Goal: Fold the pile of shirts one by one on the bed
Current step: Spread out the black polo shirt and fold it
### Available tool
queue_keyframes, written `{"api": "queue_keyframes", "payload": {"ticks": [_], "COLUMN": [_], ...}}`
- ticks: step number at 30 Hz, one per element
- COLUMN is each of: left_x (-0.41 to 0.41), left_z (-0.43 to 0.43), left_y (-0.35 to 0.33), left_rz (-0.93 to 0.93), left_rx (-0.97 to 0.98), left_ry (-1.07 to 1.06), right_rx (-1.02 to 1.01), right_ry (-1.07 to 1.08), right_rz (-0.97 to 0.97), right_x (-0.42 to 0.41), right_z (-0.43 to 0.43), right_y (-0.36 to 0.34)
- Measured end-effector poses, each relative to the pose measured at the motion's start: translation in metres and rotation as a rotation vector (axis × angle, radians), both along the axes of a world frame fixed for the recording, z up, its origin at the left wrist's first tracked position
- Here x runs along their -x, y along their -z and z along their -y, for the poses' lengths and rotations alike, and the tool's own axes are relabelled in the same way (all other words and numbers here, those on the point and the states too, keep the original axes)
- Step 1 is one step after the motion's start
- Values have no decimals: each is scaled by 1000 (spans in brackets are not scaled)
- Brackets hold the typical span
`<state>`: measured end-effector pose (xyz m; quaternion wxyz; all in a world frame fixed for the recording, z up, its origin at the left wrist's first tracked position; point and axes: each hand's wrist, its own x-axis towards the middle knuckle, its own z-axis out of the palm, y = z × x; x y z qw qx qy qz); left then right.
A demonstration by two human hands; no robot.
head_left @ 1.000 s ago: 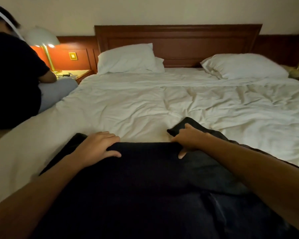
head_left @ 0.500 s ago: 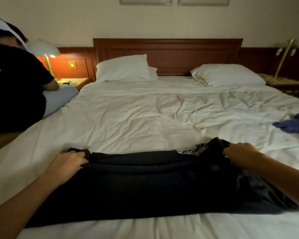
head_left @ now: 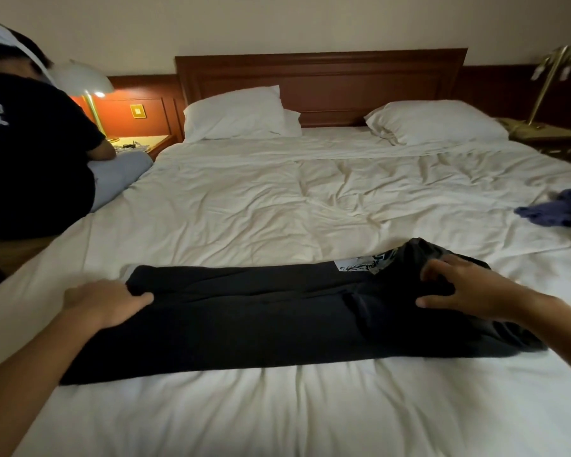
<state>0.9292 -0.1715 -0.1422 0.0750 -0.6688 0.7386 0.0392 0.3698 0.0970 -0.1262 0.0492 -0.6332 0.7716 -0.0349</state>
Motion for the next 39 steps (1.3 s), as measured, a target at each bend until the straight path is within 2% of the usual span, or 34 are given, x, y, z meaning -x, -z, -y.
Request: {"api": "queue_keyframes", "payload": {"ticks": [2,4,6,8,10,12,15,16,19,22,25,28,30,32,35,37,39], "left_x": [7,19,28,29,31,40,52,53,50,48,56,66,75,85,93,92,88], "left_z": [4,4,-1,-2,2,7,26,33,56,72,78,72,64,54,42,38,40], "left_y": [3,11,24,39,48,47,42,43,53,64,64,63,63,63,65,69,71], "left_rz": [-163,-268,-223,-149,-105,-140,-389,-424,-313,-375,-402,-362,-411,-471,-508,-428,-319], "left_rx": [80,-22,-180,-212,-170,-28,201,189,87,206,273,333,380,378,224,76,-45], "left_ry": [1,40,58,42,8,-22,-2,31,111,122,91,62,107,233,428,456,419], "right_rx": [92,40,-34,-55,-2,103,223,225,213,156,92,144,169,109,67,118,36], "right_ry": [-8,5,28,40,-8,-67,-178,-185,-213,-243,-220,-106,-15,75,103,76,52], "right_rz": [154,240,206,146,143,170,268,307,477,519,471,314,158,40,-28,-43,-2], "right_x": [-14,-24,-20,-14,-11,-8,-11,-13,-16,-16,-11,-6,-4,-4,-10,-12,-10], "right_z": [9,20,30,35,35,31,24,22,24,39,68,111,138,151,150,139,124], "right_y": [6,16,29,32,26,21,17,15,13,6,0,1,8,21,43,60,74]}}
